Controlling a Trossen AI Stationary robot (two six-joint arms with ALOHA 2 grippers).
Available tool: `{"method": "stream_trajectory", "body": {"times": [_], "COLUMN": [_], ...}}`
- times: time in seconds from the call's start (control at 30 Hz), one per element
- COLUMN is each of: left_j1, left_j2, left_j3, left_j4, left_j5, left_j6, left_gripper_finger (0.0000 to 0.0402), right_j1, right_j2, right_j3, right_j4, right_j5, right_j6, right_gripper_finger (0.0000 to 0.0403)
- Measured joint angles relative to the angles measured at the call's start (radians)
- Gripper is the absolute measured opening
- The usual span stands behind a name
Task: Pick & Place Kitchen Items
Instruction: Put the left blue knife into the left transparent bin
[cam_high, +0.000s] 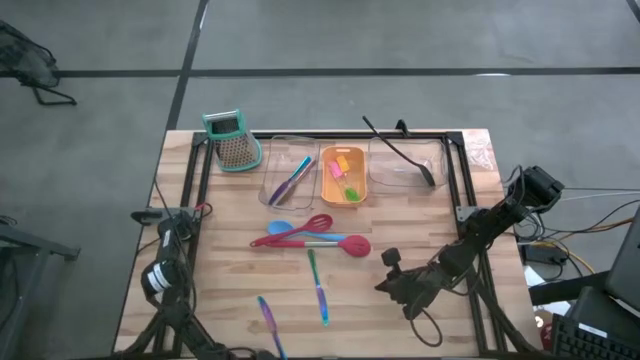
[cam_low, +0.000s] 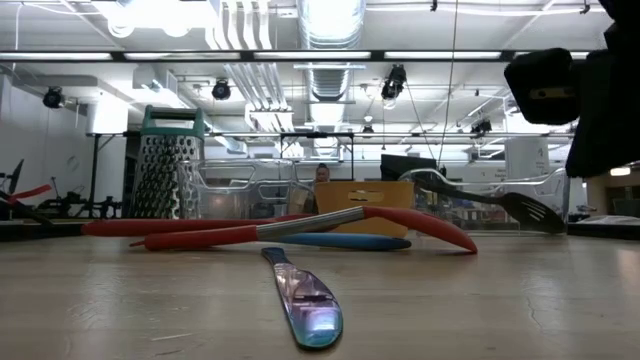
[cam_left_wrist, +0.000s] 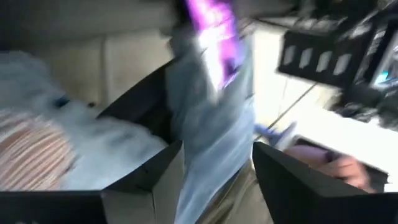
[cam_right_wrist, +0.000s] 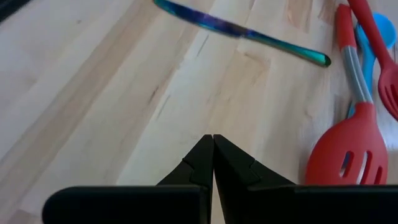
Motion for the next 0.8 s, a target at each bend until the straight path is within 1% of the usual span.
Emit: {"method": "stream_trajectory", "body": {"times": [0.07, 0.13, 0.2, 0.33, 0.4, 0.53, 0.8], "left_j1": [0.008, 0.011, 0.011, -0.004, -0.009, -0.015, -0.01], "left_j2": [0.0, 0.0, 0.0, 0.0, 0.0, -0.001, -0.002], "left_j3": [-0.009, -0.015, -0.017, -0.018, -0.017, -0.015, -0.011], "left_j4": [0.009, 0.006, 0.001, -0.01, -0.018, -0.06, -0.115], "left_j5": [-0.026, -0.01, -0.019, -0.128, -0.146, -0.178, -0.184], "left_j6": [0.003, 0.007, 0.007, 0.012, 0.017, -0.022, -0.045], "left_gripper_finger": [0.0201, 0.0201, 0.0201, 0.0202, 0.0202, 0.0202, 0.02], "right_j1": [0.0, 0.0, 0.001, 0.0, 0.0, 0.0, 0.0], "right_j2": [0.0, 0.0, 0.0, 0.0, 0.0, 0.0, 0.0], "right_j3": [-0.01, -0.013, -0.014, -0.015, -0.015, -0.015, -0.015], "right_j4": [0.003, 0.003, 0.007, 0.007, 0.01, 0.026, 0.032], "right_j5": [0.0, 0.0, 0.0, 0.0, 0.0, 0.0, 0.0], "right_j6": [0.007, 0.026, 0.034, 0.034, 0.035, 0.033, 0.034], "right_gripper_finger": [0.0008, 0.0008, 0.0008, 0.0008, 0.0008, 0.0008, 0.0008]}}
